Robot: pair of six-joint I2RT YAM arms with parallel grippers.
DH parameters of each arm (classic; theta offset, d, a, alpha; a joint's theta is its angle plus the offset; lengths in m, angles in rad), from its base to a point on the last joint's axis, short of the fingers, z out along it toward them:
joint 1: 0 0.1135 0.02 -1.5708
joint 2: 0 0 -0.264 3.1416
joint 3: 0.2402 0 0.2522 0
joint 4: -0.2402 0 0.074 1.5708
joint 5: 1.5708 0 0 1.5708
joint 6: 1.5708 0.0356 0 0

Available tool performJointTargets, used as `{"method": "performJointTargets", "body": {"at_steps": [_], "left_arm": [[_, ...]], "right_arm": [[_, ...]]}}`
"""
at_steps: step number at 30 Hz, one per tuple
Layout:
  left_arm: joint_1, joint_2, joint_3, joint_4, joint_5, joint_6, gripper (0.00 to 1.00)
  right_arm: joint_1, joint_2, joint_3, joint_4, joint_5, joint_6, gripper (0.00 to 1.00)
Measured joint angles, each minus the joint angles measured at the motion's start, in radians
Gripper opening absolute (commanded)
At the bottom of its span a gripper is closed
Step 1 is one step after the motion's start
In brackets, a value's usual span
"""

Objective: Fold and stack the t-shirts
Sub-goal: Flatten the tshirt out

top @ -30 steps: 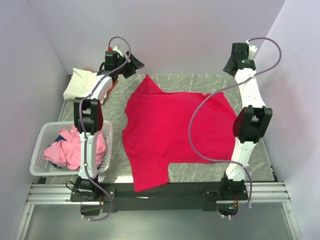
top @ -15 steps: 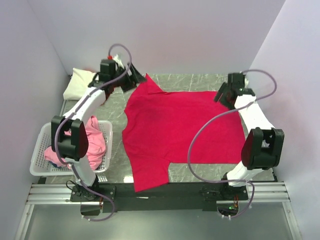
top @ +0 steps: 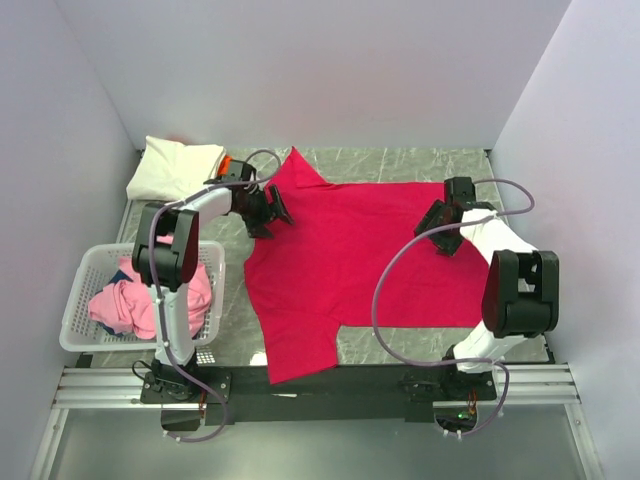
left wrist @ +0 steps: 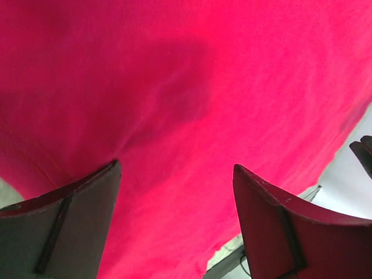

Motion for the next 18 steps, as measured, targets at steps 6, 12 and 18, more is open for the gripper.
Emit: {"method": "performJointTargets", "body": {"at_steps": [6, 12, 18], "left_arm": [[0.004, 0.074, 0.102, -0.053, 0.000, 0.050, 0.83], [0.034, 0.107, 0.134, -0.060, 0.035, 0.053, 0.83], [0.065, 0.207, 0.291, -0.100, 0.066, 0.066, 0.83]], "right_arm": [[0.000, 0.076, 0.000, 0.025, -0.030, 0.025, 0.73], [0.000, 0.193, 0.064, 0.015, -0.056, 0.040, 0.72], [0.000, 0.301, 0.206, -0.004, -0.079, 0.044, 0.72]]}}
